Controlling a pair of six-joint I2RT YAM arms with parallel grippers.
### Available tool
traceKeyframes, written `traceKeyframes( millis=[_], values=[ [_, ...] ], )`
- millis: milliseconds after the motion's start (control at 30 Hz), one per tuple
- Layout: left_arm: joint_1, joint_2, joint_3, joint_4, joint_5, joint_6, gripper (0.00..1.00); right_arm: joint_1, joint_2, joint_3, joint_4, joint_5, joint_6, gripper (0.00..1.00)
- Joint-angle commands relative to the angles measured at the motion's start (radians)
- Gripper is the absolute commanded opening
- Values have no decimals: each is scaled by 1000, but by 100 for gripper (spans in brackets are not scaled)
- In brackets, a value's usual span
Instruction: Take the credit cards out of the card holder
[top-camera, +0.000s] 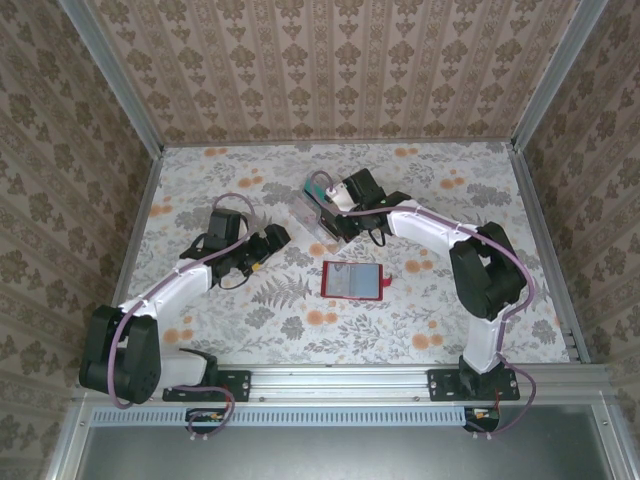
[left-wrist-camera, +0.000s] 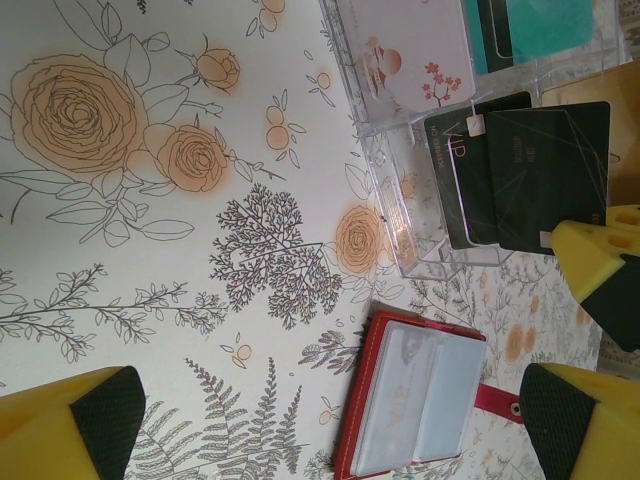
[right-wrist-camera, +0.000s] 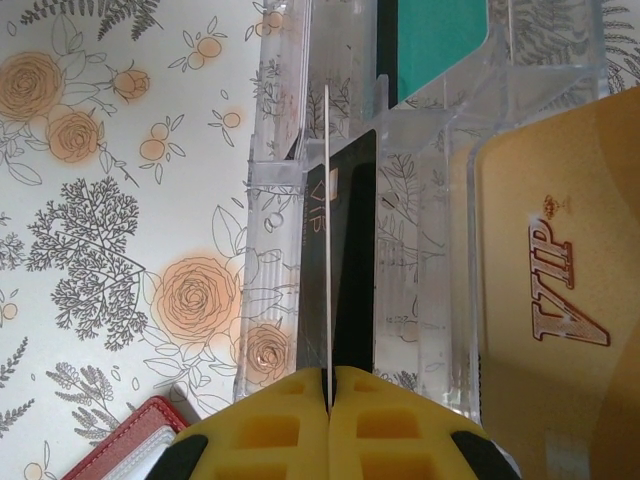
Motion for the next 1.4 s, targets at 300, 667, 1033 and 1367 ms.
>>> traceKeyframes(
  millis=[300,667,1033,1367],
  values=[
    [11,13,3,9,48,17,100,-6,14,42,-33,-12,22,11],
    [12,16,-6,33,67,12,100,-6,16,31,-54,19,17,2],
    [12,15,-6,35,72,10,100,-6,27,49,-65,19,38,16],
    [15,-8,3,10,58,26,100,-7,-73,41,-82,31,120,35]
  ],
)
